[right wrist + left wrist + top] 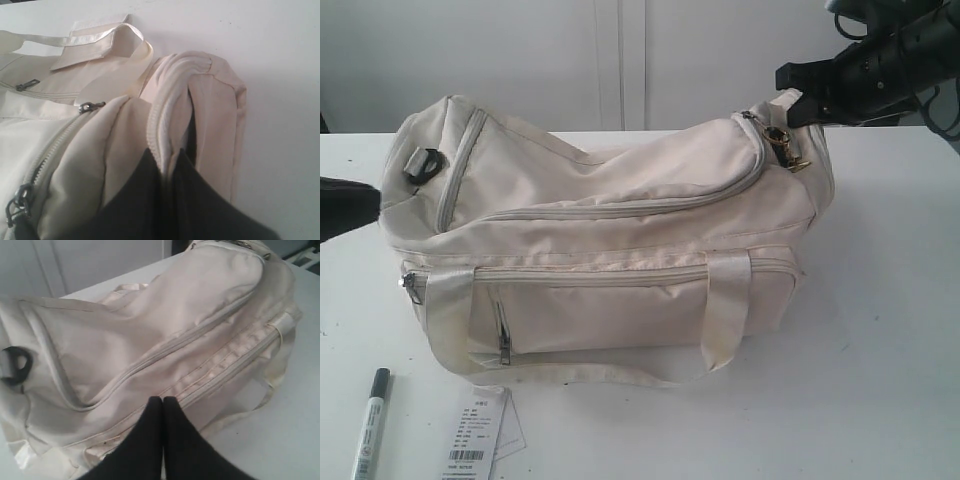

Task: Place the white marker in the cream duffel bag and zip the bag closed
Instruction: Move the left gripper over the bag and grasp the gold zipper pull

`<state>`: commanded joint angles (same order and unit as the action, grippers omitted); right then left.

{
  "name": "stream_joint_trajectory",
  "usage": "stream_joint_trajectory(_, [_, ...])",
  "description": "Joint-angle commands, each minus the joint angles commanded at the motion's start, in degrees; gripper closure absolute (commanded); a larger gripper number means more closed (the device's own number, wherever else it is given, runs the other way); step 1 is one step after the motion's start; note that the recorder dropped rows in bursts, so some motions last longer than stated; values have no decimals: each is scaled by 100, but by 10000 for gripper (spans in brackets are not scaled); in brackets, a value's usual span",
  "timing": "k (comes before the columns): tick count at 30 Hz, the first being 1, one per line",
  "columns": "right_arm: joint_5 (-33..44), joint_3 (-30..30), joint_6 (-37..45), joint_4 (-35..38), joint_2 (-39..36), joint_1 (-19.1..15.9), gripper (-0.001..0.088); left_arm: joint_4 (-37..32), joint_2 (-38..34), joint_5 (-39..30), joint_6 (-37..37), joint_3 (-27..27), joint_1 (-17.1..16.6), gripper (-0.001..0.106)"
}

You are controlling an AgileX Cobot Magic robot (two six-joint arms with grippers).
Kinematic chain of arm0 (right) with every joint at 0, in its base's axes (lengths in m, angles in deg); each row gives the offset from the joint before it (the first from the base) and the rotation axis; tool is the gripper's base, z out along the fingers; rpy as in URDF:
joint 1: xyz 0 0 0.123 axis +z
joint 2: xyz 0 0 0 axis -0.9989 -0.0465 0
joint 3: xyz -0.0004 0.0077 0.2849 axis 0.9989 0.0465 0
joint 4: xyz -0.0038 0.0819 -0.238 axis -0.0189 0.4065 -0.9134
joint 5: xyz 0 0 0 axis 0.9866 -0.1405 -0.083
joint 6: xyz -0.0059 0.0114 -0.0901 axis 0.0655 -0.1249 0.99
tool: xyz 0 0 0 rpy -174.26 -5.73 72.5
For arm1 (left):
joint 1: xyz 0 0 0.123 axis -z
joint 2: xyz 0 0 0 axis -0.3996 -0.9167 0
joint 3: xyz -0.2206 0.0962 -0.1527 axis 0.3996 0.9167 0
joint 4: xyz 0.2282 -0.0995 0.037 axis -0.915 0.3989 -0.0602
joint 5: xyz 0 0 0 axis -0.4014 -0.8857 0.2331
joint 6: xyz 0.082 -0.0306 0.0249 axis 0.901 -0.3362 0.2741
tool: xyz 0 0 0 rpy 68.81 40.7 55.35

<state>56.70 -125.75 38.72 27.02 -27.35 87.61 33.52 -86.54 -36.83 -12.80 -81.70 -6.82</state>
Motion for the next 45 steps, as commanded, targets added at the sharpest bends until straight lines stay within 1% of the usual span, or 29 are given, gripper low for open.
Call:
stream_joint_trajectory(4, [0,0,0,0,0,0,868,0,-530,-15,126,-215,317,1053])
stream_joint_trajectory(5, [0,0,0,0,0,0,868,10,-751,-77,298,-339,498,1053])
stream_joint_trajectory(8, [-13,0,0,0,0,0,868,10,-1151,-270,827,-562,885,1053])
stream_joint_trajectory(9, [-13,0,0,0,0,0,868,10,-1323,-414,932,-683,1083,1053])
stream_joint_trajectory(11, [-13,0,0,0,0,0,868,2,-1497,-578,932,-816,1357,1053])
stream_joint_trajectory(13, [-13,0,0,0,0,0,868,-47,-1611,-442,974,-828,1462,1053])
stream_joint_trajectory(14, [-29,0,0,0,0,0,868,-77,-1709,-273,985,-828,1462,1053])
stream_joint_trajectory(17, [-29,0,0,0,0,0,868,-77,-1765,-111,885,-828,1462,1053])
stream_joint_trajectory(20, [-29,0,0,0,0,0,868,-77,-1765,-100,492,-828,1462,1053])
stream_joint_trajectory(23, [-29,0,0,0,0,0,868,-166,-1765,-99,409,-828,1462,1053])
stream_joint_trajectory(25, [-29,0,0,0,0,0,868,-458,-1765,10,-58,-828,1489,1053])
stream_joint_trajectory(26, [-29,0,0,0,0,0,868,-746,-1765,110,-462,-828,1535,1053])
stream_joint_trajectory(28, [-29,0,0,0,0,0,868,-1510,-1765,407,-1529,-828,1638,1053])
stream_joint_trajectory(30, [-29,0,0,0,0,0,868,-2162,-1765,843,-2511,-828,1829,1053])
stream_joint_trajectory(32, [-29,0,0,0,0,0,868,-2568,-1765,1318,-3046,-828,2060,1053])
stream_joint_trajectory(34, [-29,0,0,0,0,0,868,-2838,-1765,1870,-3393,-828,2343,1053])
stream_joint_trajectory(36, [-29,0,0,0,0,0,868,-2948,-1765,2308,-3520,-828,2606,1053])
stream_joint_trajectory(38, [-29,0,0,0,0,0,868,-2948,-1778,2525,-3478,-828,2796,1053])
stream_joint_trajectory(40, [-42,0,0,0,0,0,868,-2948,-1865,2518,-3380,-915,2929,1053])
stream_joint_trajectory(41, [-42,0,0,0,0,0,868,-2948,-1931,2401,-3232,-1021,2975,1053])
stream_joint_trajectory(45, [-42,0,0,0,0,0,868,-2948,-2297,1268,-2664,-1769,3028,1053])
